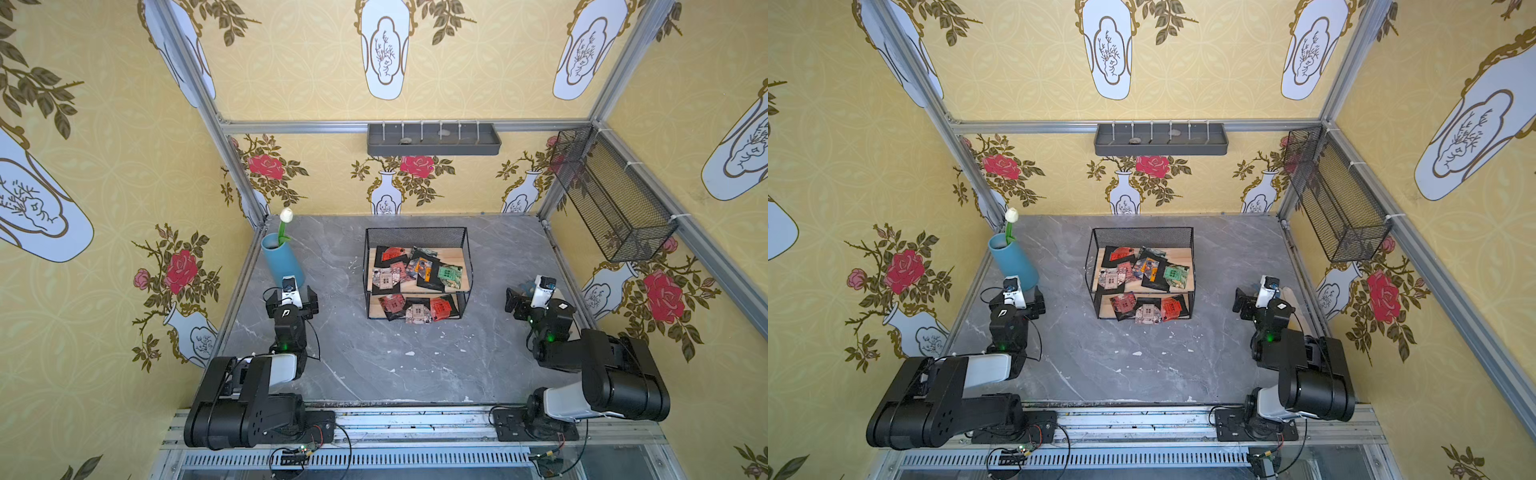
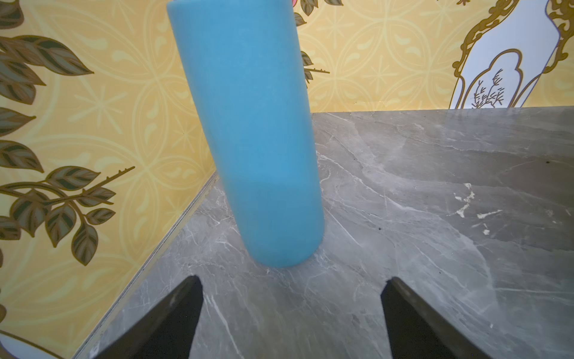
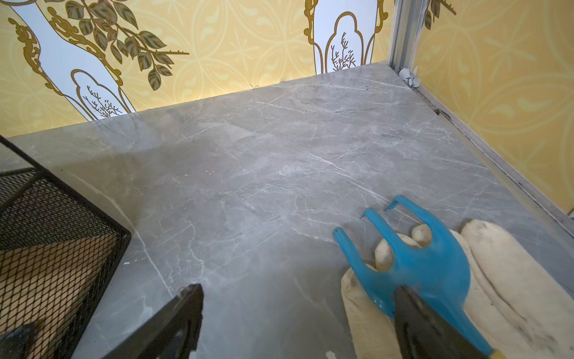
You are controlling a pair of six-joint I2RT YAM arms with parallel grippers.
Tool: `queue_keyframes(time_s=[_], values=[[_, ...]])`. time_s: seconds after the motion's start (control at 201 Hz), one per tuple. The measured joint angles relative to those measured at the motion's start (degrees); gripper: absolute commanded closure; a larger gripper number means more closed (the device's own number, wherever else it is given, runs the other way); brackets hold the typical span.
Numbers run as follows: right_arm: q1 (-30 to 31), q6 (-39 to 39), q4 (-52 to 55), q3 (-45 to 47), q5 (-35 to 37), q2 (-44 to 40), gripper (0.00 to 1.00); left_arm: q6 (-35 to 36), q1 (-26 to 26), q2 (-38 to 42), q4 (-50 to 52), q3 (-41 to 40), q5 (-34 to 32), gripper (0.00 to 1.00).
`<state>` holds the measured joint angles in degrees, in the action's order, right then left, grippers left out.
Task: Remove the tea bags from the shelf
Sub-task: Pick up the tea bag from the shelf.
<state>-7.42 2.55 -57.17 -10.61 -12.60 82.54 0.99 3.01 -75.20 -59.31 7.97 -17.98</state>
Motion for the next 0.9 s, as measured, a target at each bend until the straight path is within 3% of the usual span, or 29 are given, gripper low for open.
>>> queue_keyframes(time_s=[0.767, 0.896], values=[[0.20, 0.02, 0.00, 0.00, 1.31, 0.00, 0.02, 0.00, -0.04, 0.13, 0.04, 0.00, 0.00, 0.00], [0.20, 0.07, 0.09, -0.02, 2.19, -0.20, 0.02, -0.15, 0.02, 3.69, 3.02, 0.85, -1.14, 0.00]])
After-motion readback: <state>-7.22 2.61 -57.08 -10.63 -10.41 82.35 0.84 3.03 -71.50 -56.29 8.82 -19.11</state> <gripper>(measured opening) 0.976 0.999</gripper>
